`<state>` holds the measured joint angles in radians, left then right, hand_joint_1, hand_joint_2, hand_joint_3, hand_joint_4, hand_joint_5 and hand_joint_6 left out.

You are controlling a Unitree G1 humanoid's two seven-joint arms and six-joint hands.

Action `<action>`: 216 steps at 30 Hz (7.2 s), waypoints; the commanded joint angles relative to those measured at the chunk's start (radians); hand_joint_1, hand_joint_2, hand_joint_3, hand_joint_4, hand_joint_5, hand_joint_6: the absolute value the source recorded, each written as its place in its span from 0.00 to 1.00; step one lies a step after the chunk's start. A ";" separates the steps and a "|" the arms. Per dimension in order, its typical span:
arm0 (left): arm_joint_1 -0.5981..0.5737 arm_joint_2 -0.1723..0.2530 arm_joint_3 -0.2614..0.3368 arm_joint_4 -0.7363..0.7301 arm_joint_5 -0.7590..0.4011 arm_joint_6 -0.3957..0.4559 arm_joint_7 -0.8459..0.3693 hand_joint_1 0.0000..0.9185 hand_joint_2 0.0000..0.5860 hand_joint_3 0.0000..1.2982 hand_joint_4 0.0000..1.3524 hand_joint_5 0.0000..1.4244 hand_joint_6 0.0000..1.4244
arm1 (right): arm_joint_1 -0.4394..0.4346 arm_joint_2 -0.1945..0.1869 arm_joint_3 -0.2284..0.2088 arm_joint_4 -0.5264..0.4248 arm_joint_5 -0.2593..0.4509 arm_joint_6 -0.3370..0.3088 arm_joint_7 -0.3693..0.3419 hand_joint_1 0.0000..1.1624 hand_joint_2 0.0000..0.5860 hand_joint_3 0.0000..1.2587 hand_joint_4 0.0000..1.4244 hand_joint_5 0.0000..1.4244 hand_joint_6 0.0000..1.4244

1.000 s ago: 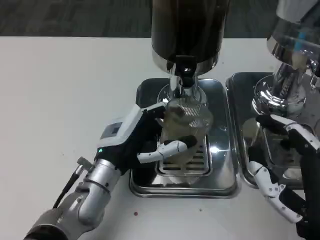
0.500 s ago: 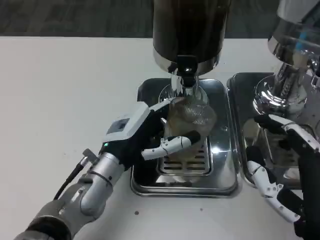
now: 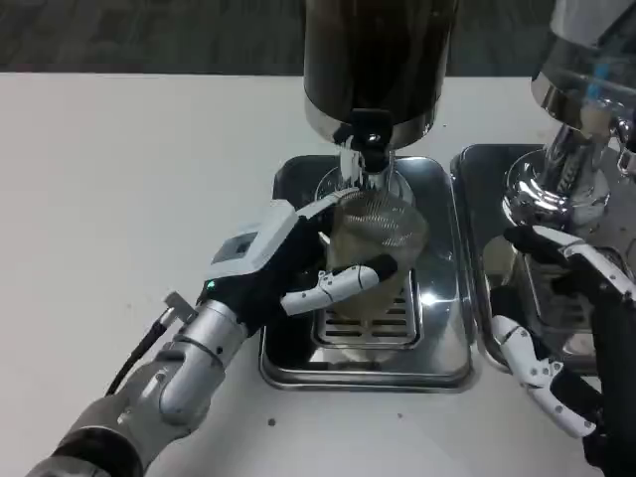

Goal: Grasp the cup under the faucet to collect the drink, then remove the cup.

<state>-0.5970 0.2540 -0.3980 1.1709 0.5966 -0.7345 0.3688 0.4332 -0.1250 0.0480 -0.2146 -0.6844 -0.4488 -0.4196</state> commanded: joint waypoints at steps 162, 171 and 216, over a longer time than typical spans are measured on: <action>-0.075 0.054 0.343 -0.312 -0.705 0.056 -1.373 0.00 0.14 0.10 0.03 0.06 0.00 | -0.190 -0.025 0.015 0.255 0.137 -0.074 -0.066 0.34 0.69 0.33 0.28 0.27 0.27; -0.070 0.085 0.291 -0.287 -0.630 -0.074 -1.290 0.00 0.15 0.09 0.01 0.02 0.00 | -0.192 -0.031 0.014 0.255 0.142 -0.072 -0.056 0.34 0.69 0.33 0.28 0.27 0.27; -0.049 0.145 0.234 -0.300 -0.571 -0.169 -1.140 0.00 0.18 0.09 0.01 0.01 0.00 | -0.361 -0.077 0.084 0.357 0.344 0.072 0.382 0.56 0.38 0.00 0.00 0.00 0.06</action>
<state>-0.6802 0.3754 -0.1421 0.8626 -0.0188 -0.9290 -0.7620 0.0914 -0.2034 0.1281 0.1195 -0.3322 -0.3797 -0.0279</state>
